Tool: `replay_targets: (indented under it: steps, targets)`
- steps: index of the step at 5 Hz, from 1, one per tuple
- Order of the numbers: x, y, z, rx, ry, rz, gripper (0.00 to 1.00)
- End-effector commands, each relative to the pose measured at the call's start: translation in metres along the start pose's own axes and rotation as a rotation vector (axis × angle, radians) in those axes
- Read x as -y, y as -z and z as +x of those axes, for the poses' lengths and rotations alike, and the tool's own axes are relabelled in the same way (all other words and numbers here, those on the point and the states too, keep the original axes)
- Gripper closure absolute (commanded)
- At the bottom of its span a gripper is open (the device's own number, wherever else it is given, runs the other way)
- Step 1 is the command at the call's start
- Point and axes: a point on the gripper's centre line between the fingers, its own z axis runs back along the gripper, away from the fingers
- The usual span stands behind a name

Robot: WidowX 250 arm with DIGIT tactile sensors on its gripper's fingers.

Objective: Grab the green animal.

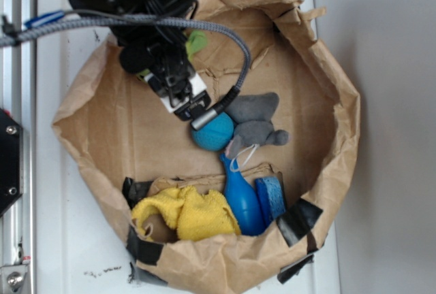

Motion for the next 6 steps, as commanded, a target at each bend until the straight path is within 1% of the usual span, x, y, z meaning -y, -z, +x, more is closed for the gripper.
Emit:
replay_targets:
  steps: [1,2,3,4,5,6]
  targets:
    - [0.027,-0.005,0.009,0.085,-0.175,0.023,0.0]
    - [0.033,-0.006,0.01,0.03,-0.195,0.024,0.0]
    - [0.037,-0.007,0.011,-0.015,-0.203,0.053,0.0]
    - [0.048,-0.009,0.018,-0.048,-0.215,0.058,0.0]
    - [0.042,0.013,0.016,-0.094,-0.217,0.087,0.0]
    - [0.019,0.044,0.003,-0.141,-0.184,0.101,0.0]
